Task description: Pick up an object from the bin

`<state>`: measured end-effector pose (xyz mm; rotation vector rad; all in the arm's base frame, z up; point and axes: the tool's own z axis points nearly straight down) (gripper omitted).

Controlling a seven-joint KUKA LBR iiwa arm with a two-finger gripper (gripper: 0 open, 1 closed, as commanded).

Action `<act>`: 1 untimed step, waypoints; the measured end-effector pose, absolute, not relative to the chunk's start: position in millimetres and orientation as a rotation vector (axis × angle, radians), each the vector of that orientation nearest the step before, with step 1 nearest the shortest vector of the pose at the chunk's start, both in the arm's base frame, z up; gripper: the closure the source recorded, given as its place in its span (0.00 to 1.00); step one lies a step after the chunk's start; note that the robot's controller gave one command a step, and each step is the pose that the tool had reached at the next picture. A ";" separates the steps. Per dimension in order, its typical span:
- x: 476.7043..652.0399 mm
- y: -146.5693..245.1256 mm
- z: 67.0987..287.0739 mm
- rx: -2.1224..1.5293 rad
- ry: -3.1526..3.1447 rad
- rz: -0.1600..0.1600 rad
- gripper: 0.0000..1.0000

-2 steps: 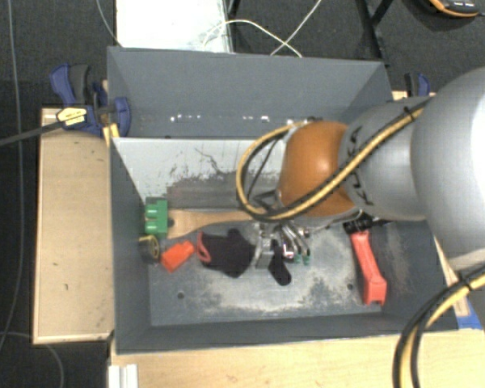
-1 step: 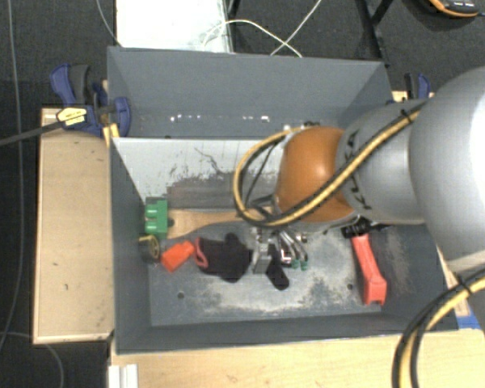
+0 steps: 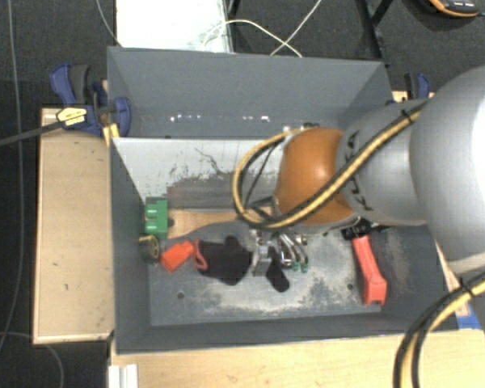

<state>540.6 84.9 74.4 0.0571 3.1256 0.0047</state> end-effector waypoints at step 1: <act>550.0 95.4 168.4 0.017 3.123 0.007 1.00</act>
Offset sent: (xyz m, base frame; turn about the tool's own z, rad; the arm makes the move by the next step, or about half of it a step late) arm -0.0107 0.0089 -0.0044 0.0052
